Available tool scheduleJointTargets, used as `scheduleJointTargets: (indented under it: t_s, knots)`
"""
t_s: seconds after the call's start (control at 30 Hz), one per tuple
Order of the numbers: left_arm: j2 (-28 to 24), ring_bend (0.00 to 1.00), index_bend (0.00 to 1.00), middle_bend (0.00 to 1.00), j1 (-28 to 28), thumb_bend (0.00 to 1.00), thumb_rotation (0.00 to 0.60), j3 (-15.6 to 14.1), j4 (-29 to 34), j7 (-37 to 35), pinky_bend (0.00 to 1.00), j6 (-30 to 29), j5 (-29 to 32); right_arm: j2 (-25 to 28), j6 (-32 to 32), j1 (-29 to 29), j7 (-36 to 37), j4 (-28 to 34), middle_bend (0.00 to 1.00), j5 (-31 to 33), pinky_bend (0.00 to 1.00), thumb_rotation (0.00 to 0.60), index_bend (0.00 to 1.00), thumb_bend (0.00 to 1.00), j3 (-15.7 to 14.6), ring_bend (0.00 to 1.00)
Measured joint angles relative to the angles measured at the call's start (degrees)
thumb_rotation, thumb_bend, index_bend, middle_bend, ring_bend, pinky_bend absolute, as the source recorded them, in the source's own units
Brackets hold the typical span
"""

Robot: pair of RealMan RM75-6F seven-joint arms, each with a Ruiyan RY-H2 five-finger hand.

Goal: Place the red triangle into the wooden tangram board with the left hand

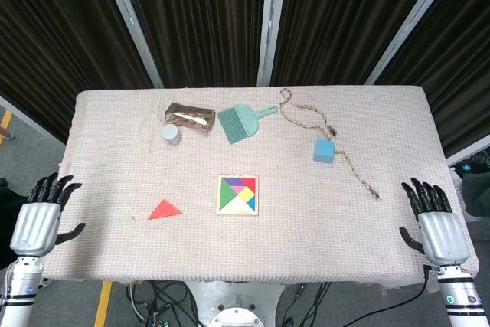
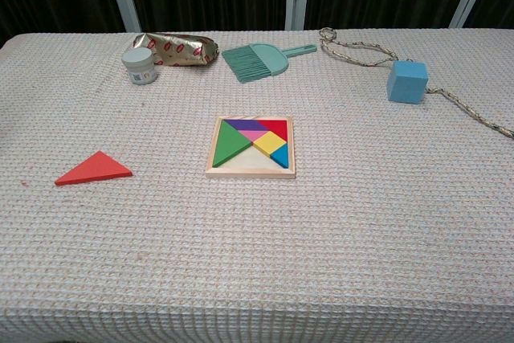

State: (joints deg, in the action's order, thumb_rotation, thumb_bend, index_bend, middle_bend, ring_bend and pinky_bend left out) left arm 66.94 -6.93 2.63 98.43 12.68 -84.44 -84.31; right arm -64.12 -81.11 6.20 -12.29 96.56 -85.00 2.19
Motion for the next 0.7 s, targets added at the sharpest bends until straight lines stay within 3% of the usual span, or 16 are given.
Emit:
scheduleJointTargets:
  t_s: [0.4, 0.7]
  knots:
    - [1.6, 0.01, 0.20, 0.12, -0.7, 0.15, 0.600, -0.3, -0.3, -0.2, 0.09, 2.6, 1.1, 0.6, 0.2, -0.1, 0.2, 0.3, 0.00, 0.8, 0.00, 0.600, 0.00, 0.20, 0.2, 0.00]
    - [7.6, 0.01, 0.21, 0.12, -3.5, 0.14, 0.600, 0.9, 0.3, 1.3, 0.09, 7.5, 5.0, 2.4, 0.2, -0.1, 1.0, 0.6, 0.00, 1.4, 0.00, 0.600, 0.00, 0.20, 0.5, 0.00]
